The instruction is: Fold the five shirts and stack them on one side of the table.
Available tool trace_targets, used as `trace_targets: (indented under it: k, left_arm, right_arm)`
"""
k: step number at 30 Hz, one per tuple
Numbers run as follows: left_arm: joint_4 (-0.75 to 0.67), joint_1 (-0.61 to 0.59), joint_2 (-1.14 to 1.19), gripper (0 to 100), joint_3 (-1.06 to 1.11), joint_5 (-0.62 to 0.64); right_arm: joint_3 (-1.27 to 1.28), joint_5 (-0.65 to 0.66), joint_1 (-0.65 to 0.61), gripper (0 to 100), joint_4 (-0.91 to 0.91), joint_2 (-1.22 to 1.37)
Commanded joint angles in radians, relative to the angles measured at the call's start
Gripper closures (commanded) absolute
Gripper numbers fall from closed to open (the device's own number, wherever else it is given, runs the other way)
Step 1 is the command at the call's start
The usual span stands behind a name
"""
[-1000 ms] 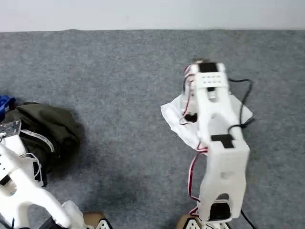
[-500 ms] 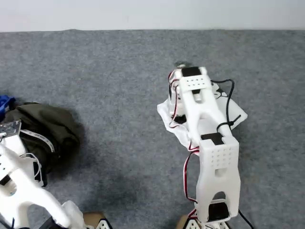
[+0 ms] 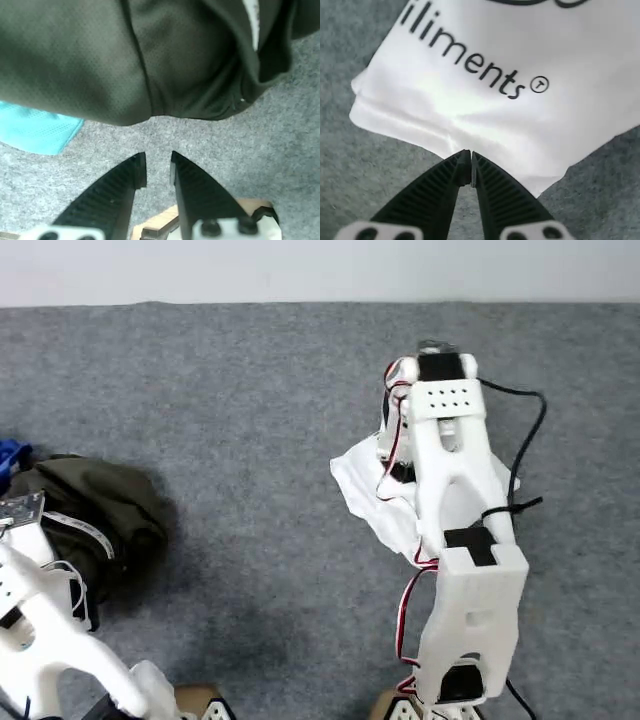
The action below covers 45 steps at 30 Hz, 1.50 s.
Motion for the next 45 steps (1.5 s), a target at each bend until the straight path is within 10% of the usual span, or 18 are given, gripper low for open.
trace_targets:
  k: [1,10,29,39,45]
  left_arm:
    - [-0.017,0.006,-0.02,91,-0.002,0.009]
    - [-0.017,0.006,-0.02,91,-0.001,0.009]
    - [-0.025,0.006,-0.02,91,0.018,0.009]
    - [-0.025,0.006,-0.02,91,0.018,0.009]
    - [-0.025,0.006,-0.02,91,0.018,0.009]
  right_arm:
    - [-0.048,-0.11,0.022,92.9,-0.007,-0.062]
    - [-0.043,-0.379,0.061,48.3,-0.124,-0.004]
    - [-0.048,-0.451,0.136,53.7,-0.355,0.312]
    - [-0.048,-0.445,0.153,97.4,-0.387,0.348]
    - [-0.049,-0.422,0.159,99.3,-0.314,0.34]
